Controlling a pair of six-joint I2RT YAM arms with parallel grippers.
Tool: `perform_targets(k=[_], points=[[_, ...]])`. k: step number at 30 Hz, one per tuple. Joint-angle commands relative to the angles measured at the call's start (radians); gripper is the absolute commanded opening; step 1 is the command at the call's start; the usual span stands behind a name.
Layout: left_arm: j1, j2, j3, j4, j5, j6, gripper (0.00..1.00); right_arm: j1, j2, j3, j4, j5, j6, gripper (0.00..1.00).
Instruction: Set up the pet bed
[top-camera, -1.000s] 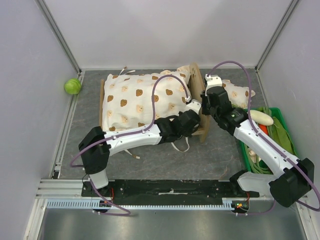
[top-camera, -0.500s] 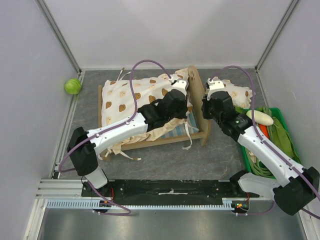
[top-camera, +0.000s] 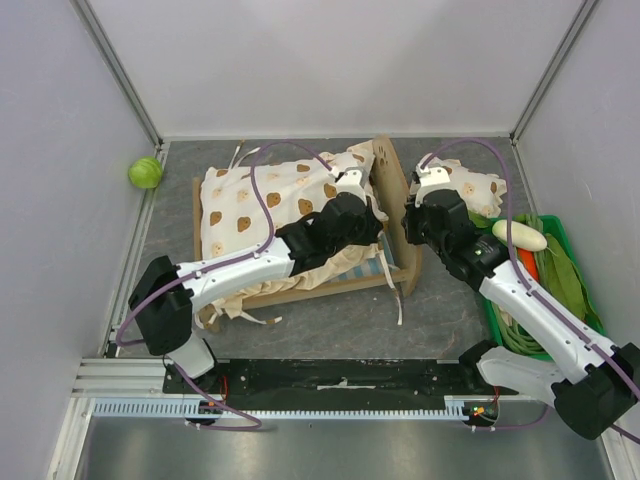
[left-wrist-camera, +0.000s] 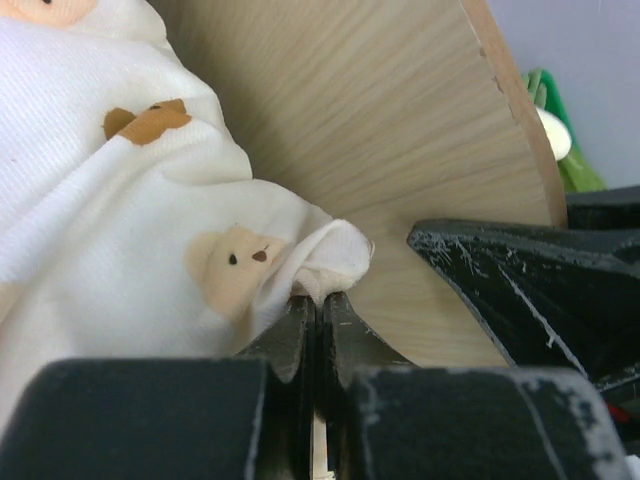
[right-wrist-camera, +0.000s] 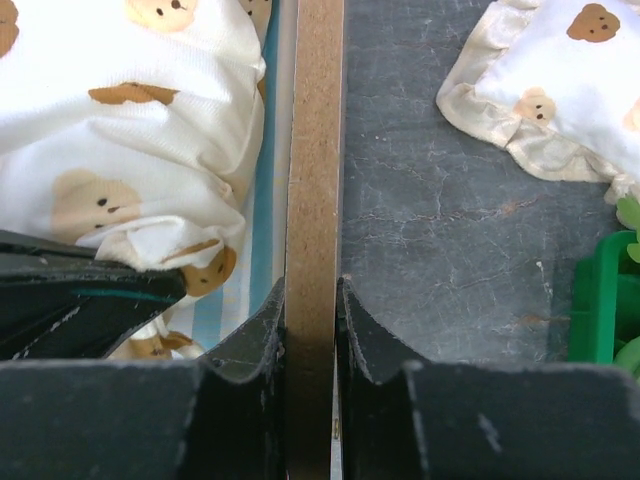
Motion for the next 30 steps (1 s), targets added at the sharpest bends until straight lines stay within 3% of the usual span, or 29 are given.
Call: perform_targets(k=[1,5,7,10,14,16,19,21,25,30], points=[[0.011,-0.065,-0.072,0.229,-0.079,-0.134,0.02,0.045,-0.053,-0.002,0.096,-0.187,0.187,0.0],[0.012,-0.078,-0.112,0.323,-0.099,-0.175,0.02,0.054,-0.042,-0.005,0.101,-0.182,0.196,0.0],[0.012,-0.11,-0.233,0.459,-0.12,-0.228,0.02,0.063,-0.036,-0.002,0.105,-0.182,0.196,0.0],[0.012,-0.099,-0.209,0.405,-0.128,-0.237,0.02,0.071,-0.027,-0.002,0.112,-0.176,0.199,0.0],[0.012,-0.029,-0.149,0.362,0.001,-0.199,0.03,0.077,-0.018,-0.004,0.118,-0.162,0.203,0.0],[0.012,-0.003,-0.163,0.358,0.036,-0.219,0.1,0.077,-0.016,-0.005,0.121,-0.144,0.201,0.0],[0.014,0.017,-0.187,0.406,0.114,-0.196,0.28,0.077,-0.012,-0.001,0.121,-0.112,0.186,0.0],[0.012,0.04,-0.122,0.334,0.148,-0.16,0.29,0.077,-0.006,0.014,0.119,-0.09,0.163,0.0],[0.012,0.071,-0.045,0.193,0.131,-0.105,0.35,0.077,0.016,0.068,0.118,-0.001,0.027,0.0],[0.014,0.037,0.016,0.109,0.03,0.004,0.38,0.077,0.031,0.185,0.081,-0.001,-0.11,0.0]])
